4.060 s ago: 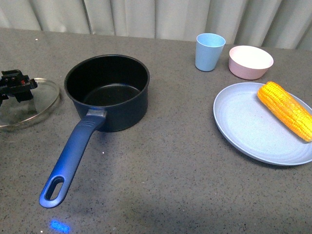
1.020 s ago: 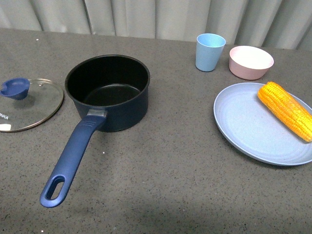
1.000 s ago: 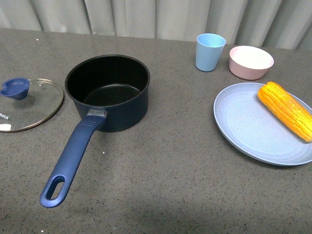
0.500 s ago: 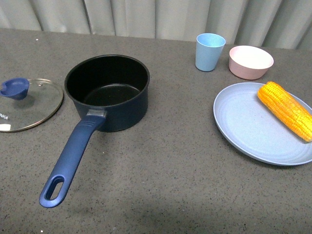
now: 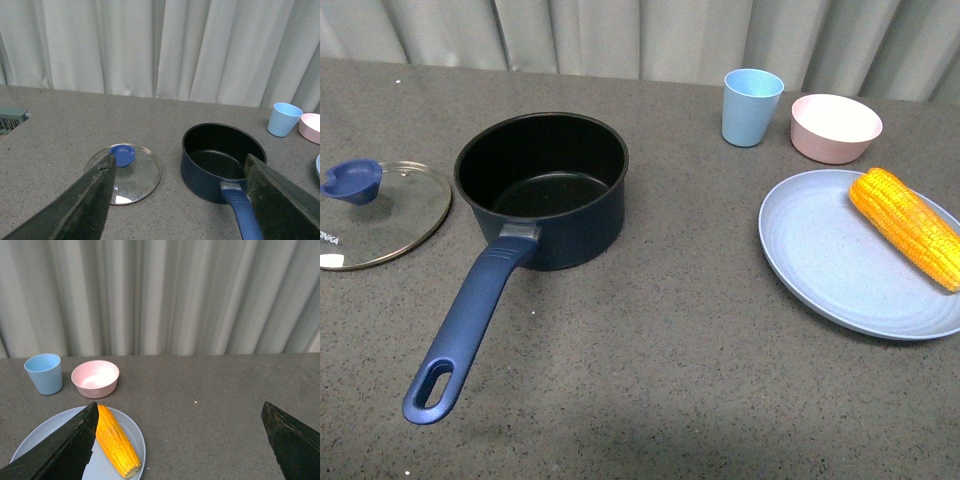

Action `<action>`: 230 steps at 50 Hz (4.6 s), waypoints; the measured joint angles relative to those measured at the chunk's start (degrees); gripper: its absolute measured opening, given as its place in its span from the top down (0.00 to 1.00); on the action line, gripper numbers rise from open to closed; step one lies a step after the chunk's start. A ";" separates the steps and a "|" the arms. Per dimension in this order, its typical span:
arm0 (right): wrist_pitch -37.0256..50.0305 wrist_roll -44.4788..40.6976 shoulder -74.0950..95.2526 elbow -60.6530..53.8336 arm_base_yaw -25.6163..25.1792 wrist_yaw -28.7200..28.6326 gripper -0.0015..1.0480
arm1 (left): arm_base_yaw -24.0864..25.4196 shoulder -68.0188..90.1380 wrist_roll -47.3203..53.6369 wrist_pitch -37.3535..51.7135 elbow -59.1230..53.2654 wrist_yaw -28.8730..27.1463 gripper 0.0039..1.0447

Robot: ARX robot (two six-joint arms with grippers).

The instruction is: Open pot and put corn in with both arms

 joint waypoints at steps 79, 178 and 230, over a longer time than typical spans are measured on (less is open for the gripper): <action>-30.95 -8.26 89.31 62.12 -0.46 -20.37 0.09 | 0.00 -0.02 0.13 0.00 0.00 0.00 0.06; -33.03 22.97 100.76 92.21 32.06 -36.06 0.55 | 0.00 -0.02 0.13 0.00 0.00 0.00 0.06; -8.96 16.55 49.62 30.62 17.77 -3.15 0.09 | 0.00 -0.02 0.13 0.00 0.00 0.00 0.06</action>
